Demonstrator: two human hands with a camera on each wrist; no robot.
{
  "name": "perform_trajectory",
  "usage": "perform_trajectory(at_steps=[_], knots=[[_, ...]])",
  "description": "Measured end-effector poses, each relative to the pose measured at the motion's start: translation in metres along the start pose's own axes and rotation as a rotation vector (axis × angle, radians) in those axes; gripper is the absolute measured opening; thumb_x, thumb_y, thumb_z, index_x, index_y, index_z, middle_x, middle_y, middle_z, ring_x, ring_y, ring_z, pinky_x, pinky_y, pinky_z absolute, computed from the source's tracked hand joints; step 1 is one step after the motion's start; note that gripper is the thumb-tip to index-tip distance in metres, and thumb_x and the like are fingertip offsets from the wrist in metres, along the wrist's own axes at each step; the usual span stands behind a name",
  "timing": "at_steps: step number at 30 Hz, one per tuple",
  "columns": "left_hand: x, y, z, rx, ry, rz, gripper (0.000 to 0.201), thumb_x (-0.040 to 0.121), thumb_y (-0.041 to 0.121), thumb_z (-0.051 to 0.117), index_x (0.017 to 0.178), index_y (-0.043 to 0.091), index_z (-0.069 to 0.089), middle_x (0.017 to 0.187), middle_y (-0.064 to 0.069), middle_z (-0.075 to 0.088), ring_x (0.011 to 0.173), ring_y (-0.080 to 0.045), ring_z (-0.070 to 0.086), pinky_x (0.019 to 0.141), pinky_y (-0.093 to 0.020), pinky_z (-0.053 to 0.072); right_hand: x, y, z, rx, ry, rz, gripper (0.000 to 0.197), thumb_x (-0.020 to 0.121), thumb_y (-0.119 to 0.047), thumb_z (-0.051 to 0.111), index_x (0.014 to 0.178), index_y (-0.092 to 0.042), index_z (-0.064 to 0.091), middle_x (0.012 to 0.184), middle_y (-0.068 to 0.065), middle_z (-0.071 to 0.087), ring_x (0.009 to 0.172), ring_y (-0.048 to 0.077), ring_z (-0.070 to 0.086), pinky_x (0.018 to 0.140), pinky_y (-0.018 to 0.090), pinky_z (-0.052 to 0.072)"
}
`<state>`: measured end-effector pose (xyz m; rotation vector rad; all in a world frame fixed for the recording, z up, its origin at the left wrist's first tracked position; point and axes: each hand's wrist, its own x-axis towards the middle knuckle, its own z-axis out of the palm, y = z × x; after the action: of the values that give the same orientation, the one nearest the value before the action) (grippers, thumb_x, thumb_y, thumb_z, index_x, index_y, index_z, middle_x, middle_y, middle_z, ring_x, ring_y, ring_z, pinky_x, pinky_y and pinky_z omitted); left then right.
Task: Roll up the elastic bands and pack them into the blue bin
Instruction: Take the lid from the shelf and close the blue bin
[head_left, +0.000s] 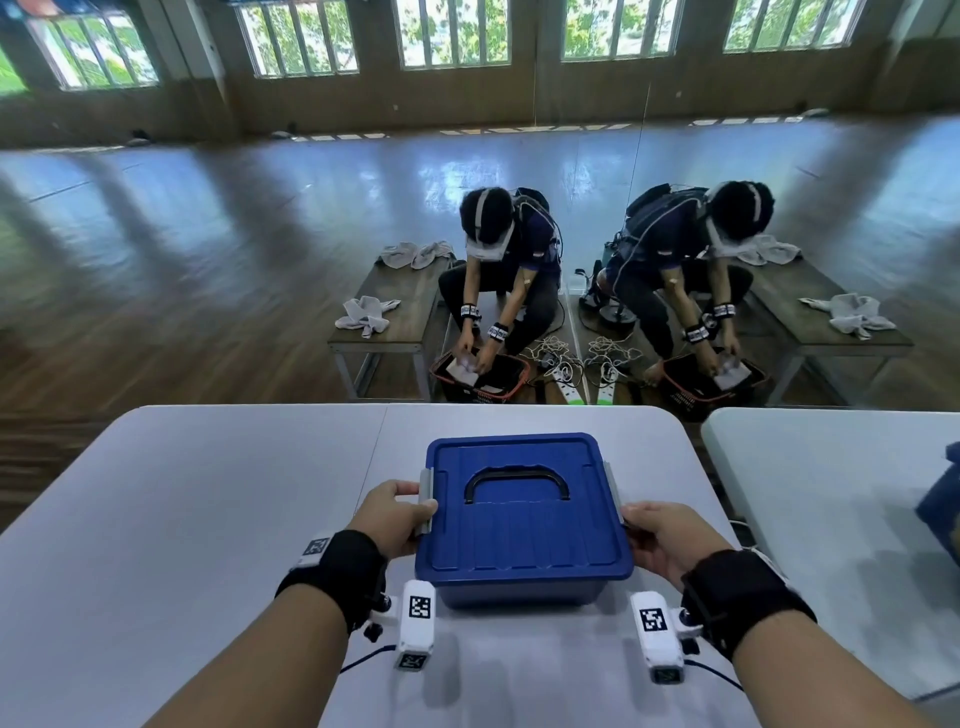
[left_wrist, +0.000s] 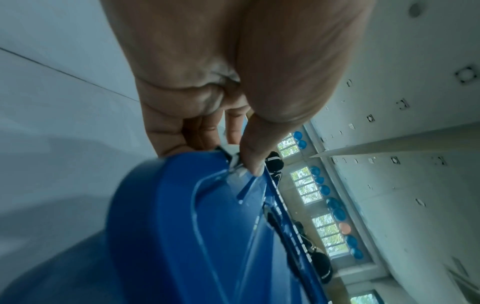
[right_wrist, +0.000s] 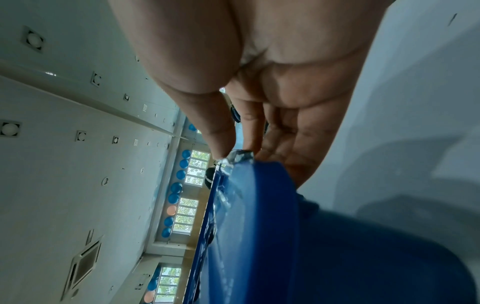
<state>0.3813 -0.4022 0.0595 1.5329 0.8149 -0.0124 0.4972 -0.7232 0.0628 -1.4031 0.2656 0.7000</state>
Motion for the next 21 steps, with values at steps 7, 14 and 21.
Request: perform_trajectory(at_steps=[7, 14, 21], knots=[[0.003, -0.007, -0.003, 0.121, 0.058, 0.097, 0.039, 0.086, 0.017, 0.078, 0.118, 0.014, 0.056, 0.101, -0.021, 0.07, 0.089, -0.036, 0.072, 0.077, -0.051, 0.063, -0.005, -0.007, 0.012, -0.165, -0.066, 0.03, 0.015, 0.098, 0.002, 0.054, 0.084, -0.003, 0.052, 0.084, 0.02, 0.059, 0.074, 0.032, 0.064, 0.062, 0.043, 0.062], [-0.002, -0.008, -0.011, 0.161, 0.062, 0.136, 0.038, 0.089, 0.021, 0.076, 0.12, 0.015, 0.056, 0.101, -0.017, 0.07, 0.091, -0.03, 0.071, 0.079, -0.045, 0.063, -0.007, -0.01, 0.029, -0.483, -0.001, -0.053, 0.016, 0.098, -0.006, 0.057, 0.084, 0.0, 0.058, 0.083, 0.021, 0.062, 0.075, 0.031, 0.068, 0.061, 0.038, 0.061], [-0.005, -0.013, -0.019, 0.168, 0.057, 0.14, 0.032, 0.092, 0.026, 0.072, 0.119, 0.017, 0.056, 0.102, -0.017, 0.07, 0.092, -0.032, 0.071, 0.078, -0.05, 0.063, 0.0, -0.003, 0.039, -0.96, 0.153, -0.252, 0.034, 0.086, -0.02, 0.067, 0.053, -0.011, 0.062, 0.053, 0.005, 0.055, 0.051, 0.021, 0.056, 0.063, 0.04, 0.061]])
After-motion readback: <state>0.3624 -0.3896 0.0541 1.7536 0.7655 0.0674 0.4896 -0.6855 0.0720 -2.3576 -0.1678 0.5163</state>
